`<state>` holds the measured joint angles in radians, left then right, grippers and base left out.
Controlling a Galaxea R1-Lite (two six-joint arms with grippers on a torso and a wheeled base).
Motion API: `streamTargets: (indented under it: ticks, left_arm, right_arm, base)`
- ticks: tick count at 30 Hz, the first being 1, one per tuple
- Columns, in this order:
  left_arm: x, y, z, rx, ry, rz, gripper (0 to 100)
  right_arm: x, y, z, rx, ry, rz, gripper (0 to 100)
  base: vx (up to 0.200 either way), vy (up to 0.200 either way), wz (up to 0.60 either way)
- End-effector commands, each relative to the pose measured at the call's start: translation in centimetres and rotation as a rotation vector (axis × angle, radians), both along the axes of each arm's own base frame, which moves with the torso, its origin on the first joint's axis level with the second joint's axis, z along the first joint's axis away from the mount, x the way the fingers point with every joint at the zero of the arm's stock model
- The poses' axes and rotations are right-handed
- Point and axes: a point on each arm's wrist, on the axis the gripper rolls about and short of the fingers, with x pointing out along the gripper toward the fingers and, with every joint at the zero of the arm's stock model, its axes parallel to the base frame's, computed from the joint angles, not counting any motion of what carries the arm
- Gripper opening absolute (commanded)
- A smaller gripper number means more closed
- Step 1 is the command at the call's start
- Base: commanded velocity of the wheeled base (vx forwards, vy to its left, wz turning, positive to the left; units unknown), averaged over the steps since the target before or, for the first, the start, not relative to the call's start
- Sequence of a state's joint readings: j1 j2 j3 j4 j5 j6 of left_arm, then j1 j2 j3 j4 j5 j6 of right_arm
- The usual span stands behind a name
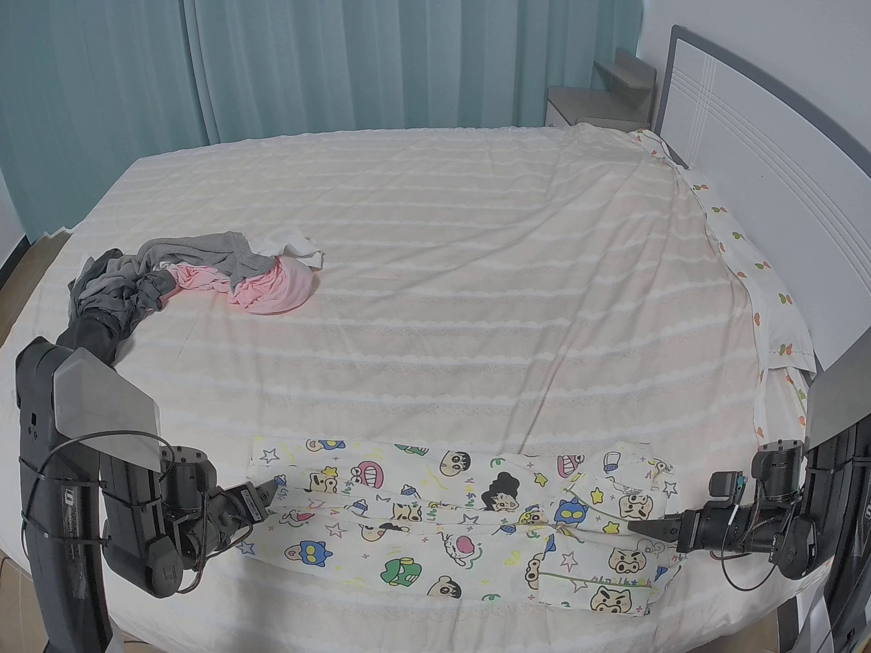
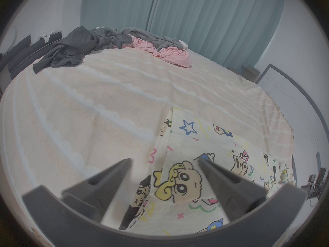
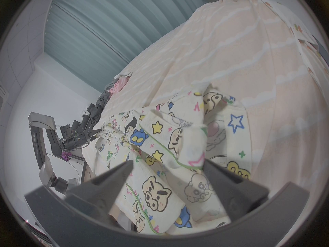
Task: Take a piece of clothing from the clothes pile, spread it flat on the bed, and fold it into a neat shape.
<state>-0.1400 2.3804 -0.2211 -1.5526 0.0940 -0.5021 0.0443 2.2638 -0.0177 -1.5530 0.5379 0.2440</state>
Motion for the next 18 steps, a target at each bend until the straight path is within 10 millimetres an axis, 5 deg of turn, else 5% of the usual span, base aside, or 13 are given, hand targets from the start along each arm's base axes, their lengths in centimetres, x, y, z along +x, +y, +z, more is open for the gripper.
streamTargets:
  ticks: [1, 11, 18]
  left_arm:
    - [0.2, 0.7, 1.5, -0.033, -0.063, 0.044, 100]
    - [0.1, 3.3, 6.1, -0.207, -0.232, 0.212, 100]
    - [-1.9, 3.9, 7.9, -0.511, -0.232, 0.256, 100]
  right_arm:
    - [-0.2, -0.6, 1.1, 0.003, -0.047, -0.032, 100]
    - [0.0, -1.6, 5.3, 0.051, -0.221, -0.097, 100]
    - [0.8, 2.5, 8.6, 0.177, -0.328, 0.023, 100]
  base:
    - [0.0, 0.0, 0.0]
    - [0.0, 0.0, 0.0]
    - [0.0, 0.0, 0.0]
